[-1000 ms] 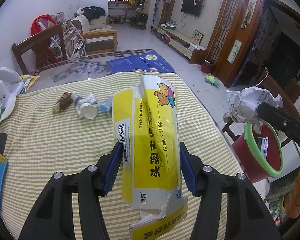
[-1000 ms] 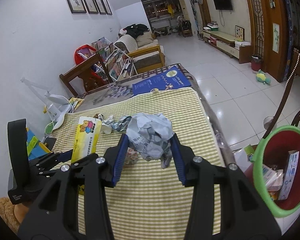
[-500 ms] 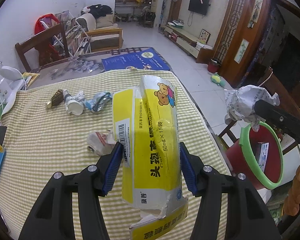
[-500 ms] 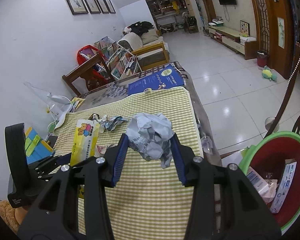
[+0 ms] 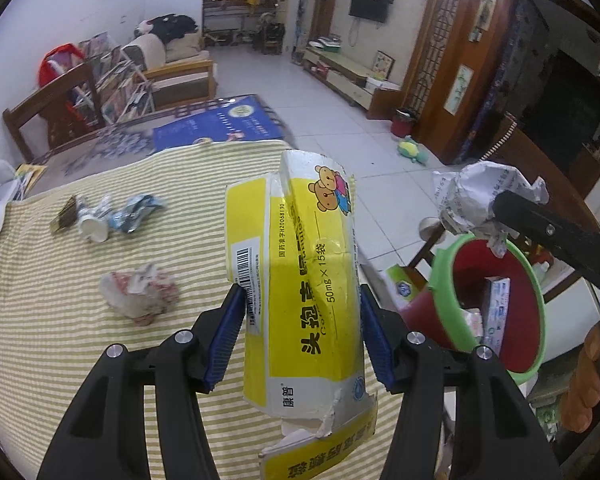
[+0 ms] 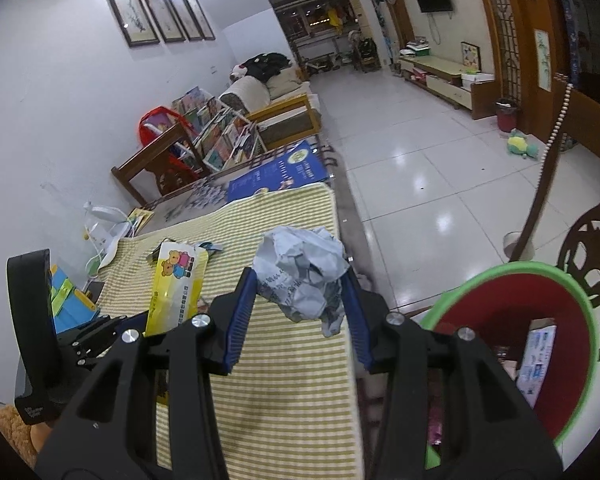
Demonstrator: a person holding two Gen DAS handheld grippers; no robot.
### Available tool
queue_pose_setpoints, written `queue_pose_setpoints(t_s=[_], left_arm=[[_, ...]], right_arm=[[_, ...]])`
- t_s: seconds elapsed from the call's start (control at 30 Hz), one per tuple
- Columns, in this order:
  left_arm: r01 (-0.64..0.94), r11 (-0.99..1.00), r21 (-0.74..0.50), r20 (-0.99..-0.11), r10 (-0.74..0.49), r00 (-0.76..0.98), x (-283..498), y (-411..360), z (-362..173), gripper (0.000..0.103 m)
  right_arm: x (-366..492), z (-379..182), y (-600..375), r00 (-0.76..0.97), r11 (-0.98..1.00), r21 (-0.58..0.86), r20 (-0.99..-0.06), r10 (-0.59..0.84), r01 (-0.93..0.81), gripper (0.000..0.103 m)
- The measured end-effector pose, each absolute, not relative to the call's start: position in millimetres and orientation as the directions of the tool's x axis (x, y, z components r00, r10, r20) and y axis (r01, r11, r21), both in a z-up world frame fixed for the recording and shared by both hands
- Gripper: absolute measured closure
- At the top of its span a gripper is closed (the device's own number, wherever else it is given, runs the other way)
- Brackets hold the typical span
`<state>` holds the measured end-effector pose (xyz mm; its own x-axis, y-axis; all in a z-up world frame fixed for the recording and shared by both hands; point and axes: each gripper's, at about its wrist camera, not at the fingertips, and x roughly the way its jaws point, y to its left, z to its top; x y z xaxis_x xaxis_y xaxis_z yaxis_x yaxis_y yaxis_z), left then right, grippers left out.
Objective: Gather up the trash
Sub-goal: 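Carry the yellow tissue pack and crumpled paper over the red bin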
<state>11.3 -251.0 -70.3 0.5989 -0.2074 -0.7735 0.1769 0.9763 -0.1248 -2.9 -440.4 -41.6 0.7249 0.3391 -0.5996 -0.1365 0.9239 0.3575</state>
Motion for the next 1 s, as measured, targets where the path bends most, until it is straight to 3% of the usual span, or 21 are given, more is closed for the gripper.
queue_pose_setpoints(t_s=[0.57, 1.0], left_arm=[[0.279, 0.953, -0.121, -0.784, -0.264, 0.562, 6, -323, -68, 0.047], [0.468, 0.870, -0.158, -0.774, -0.403, 0.488, 10, -410, -67, 0.047]], right_arm=[[-22, -52, -516, 0.745, 0.934, 0.357, -0.621, 0.246, -0.011, 0.061], [-50, -73, -593, 0.729, 0.921, 0.337, -0.678, 0.093, 0.195, 0.060]])
